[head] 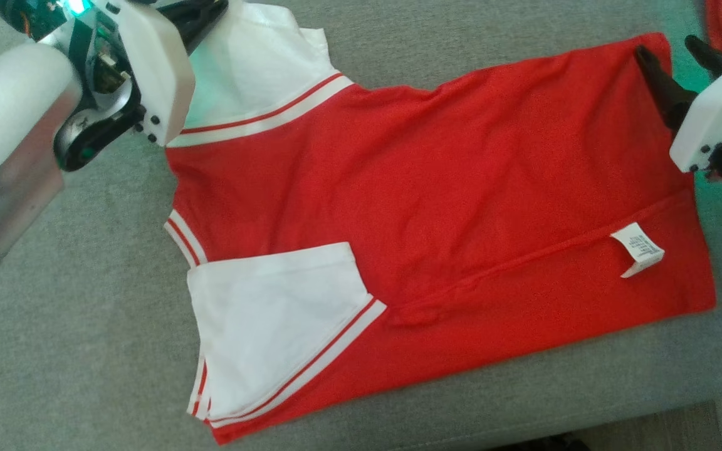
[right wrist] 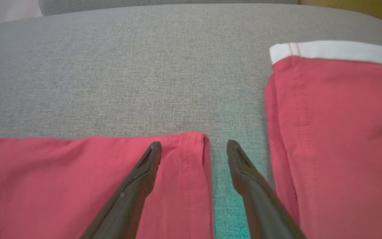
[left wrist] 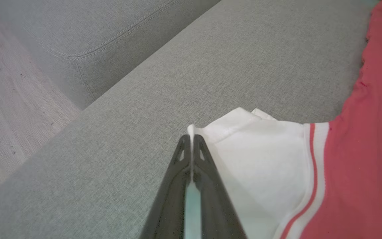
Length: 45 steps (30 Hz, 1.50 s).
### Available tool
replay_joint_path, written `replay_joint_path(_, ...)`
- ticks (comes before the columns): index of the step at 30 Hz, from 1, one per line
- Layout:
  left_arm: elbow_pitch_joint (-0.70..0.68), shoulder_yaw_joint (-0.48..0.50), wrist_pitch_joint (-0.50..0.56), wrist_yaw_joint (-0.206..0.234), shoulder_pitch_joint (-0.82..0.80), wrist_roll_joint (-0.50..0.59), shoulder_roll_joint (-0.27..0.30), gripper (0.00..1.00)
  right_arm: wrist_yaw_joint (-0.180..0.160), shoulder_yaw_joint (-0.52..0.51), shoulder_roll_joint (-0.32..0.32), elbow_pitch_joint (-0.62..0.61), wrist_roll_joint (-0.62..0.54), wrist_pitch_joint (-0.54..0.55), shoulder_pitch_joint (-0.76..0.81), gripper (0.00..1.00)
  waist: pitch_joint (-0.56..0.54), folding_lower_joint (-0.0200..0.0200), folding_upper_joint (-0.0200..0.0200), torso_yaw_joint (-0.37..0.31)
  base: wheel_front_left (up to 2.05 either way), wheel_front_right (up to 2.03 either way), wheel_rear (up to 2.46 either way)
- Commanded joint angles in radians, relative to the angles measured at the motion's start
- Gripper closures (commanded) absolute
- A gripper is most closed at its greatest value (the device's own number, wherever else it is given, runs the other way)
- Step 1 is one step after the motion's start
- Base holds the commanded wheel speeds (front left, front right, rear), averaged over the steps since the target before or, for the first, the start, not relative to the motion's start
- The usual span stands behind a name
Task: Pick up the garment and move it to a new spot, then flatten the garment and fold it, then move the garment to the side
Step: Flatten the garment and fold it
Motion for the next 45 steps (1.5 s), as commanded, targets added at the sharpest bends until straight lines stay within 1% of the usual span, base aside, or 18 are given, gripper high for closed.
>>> replay_joint_path(1, -0.016, 0.036, -0.012, 0.002, -0.064, -0.004, 0.025, 1.00, -0.001, 0.009, -0.017, -0.014, -0.004, 0.005, -0.012, 0.00, 0.002, 0.0000, 0.0000, 0.007, 0.00, 0.00, 0.00)
replay_joint_path(3, -0.015, 0.030, -0.023, 0.002, -0.068, -0.006, 0.023, 1.00, -0.001, 0.021, -0.013, 0.014, -0.010, 0.006, -0.031, 0.00, 0.003, 0.0000, 0.0000, 0.012, 0.00, 0.00, 0.00)
replay_joint_path(5, -0.012, 0.026, -0.032, 0.002, -0.070, -0.011, 0.023, 1.00, -0.001, 0.031, -0.011, 0.032, -0.011, 0.002, -0.043, 0.16, 0.003, 0.0000, 0.0000, 0.014, 0.00, 0.00, 0.00)
replay_joint_path(6, -0.011, 0.024, -0.035, 0.002, -0.070, -0.015, 0.022, 1.00, -0.001, 0.036, -0.011, 0.037, -0.011, -0.001, -0.048, 0.26, 0.003, 0.0000, 0.0000, 0.014, 0.00, 0.00, 0.00)
replay_joint_path(7, -0.010, 0.023, -0.039, 0.002, -0.071, -0.018, 0.021, 1.00, -0.001, 0.040, -0.012, 0.043, -0.010, -0.005, -0.051, 0.41, 0.003, 0.0000, 0.0000, 0.015, 0.00, 0.00, 0.00)
replay_joint_path(9, -0.007, 0.021, -0.043, 0.002, -0.072, -0.021, 0.019, 1.00, -0.001, 0.049, -0.015, 0.052, -0.009, -0.011, -0.057, 0.53, 0.002, 0.0000, 0.0000, 0.016, 0.00, 0.00, 0.00)
replay_joint_path(10, -0.006, 0.020, -0.045, 0.002, -0.072, -0.023, 0.018, 1.00, -0.001, 0.053, -0.016, 0.056, -0.009, -0.014, -0.059, 0.55, 0.003, 0.0000, 0.0000, 0.017, 0.00, 0.00, 0.00)
replay_joint_path(12, -0.004, 0.018, -0.048, 0.002, -0.072, -0.023, 0.015, 1.00, -0.001, 0.061, -0.022, 0.063, -0.012, -0.024, -0.066, 0.64, 0.004, 0.0000, 0.0000, 0.018, 0.00, 0.00, 0.00)
replay_joint_path(13, -0.004, 0.017, -0.048, 0.002, -0.072, -0.023, 0.014, 1.00, -0.001, 0.065, -0.024, 0.065, -0.013, -0.031, -0.069, 0.71, 0.005, 0.0000, 0.0000, 0.019, 0.00, 0.00, 0.00)
replay_joint_path(15, -0.003, 0.016, -0.049, 0.002, -0.072, -0.023, 0.013, 1.00, -0.001, 0.071, -0.029, 0.072, -0.014, -0.044, -0.079, 0.96, 0.008, 0.0000, 0.0000, 0.021, 0.00, 0.00, 0.00)
replay_joint_path(16, -0.003, 0.016, -0.050, 0.002, -0.073, -0.020, 0.013, 1.00, -0.001, 0.073, -0.031, 0.075, -0.016, -0.051, -0.085, 1.00, 0.009, 0.0000, 0.0000, 0.022, 0.00, 0.00, 0.00)
replay_joint_path(21, -0.008, 0.014, -0.100, 0.002, -0.097, 0.046, 0.021, 1.00, -0.001, 0.074, -0.035, 0.100, -0.022, -0.098, -0.129, 1.00, 0.015, 0.0000, 0.0000, 0.024, 0.00, 0.00, 0.00)
replay_joint_path(27, 0.030, 0.014, -0.226, 0.002, -0.150, 0.120, 0.025, 1.00, -0.001, 0.056, -0.019, 0.130, -0.008, -0.168, -0.197, 1.00, 0.022, 0.0000, 0.0000, 0.020, 0.00, 0.00, 0.00)
replay_joint_path(32, 0.087, 0.014, -0.317, 0.002, -0.188, 0.152, 0.000, 1.00, -0.001, 0.030, -0.028, 0.161, 0.000, -0.224, -0.230, 1.00, 0.009, 0.0000, 0.0000, 0.036, 0.00, 0.00, 0.00)
replay_joint_path(35, 0.102, 0.014, -0.345, 0.002, -0.186, 0.145, -0.011, 1.00, -0.001, 0.032, -0.033, 0.171, 0.004, -0.233, -0.218, 1.00, -0.003, 0.0000, 0.0000, 0.045, 0.00, 0.00, 0.00)
replay_joint_path(40, 0.109, 0.014, -0.396, 0.002, -0.134, 0.148, -0.026, 1.00, -0.001, 0.019, -0.054, 0.186, 0.036, -0.254, -0.154, 1.00, -0.043, 0.0000, 0.0000, 0.078, 0.00, 0.00, 0.00)
replay_joint_path(43, 0.094, 0.014, -0.425, 0.002, -0.087, 0.150, -0.027, 1.00, -0.001, 0.003, -0.063, 0.190, 0.060, -0.258, -0.105, 1.00, -0.074, 0.0000, 0.0000, 0.101, 0.00, 0.00, 0.00)
replay_joint_path(45, 0.070, 0.014, -0.439, 0.009, -0.052, 0.151, -0.022, 1.00, -0.001, -0.009, -0.074, 0.187, 0.069, -0.268, -0.072, 1.00, -0.095, 0.0000, 0.0000, 0.118, 0.00, 0.00, 0.00)
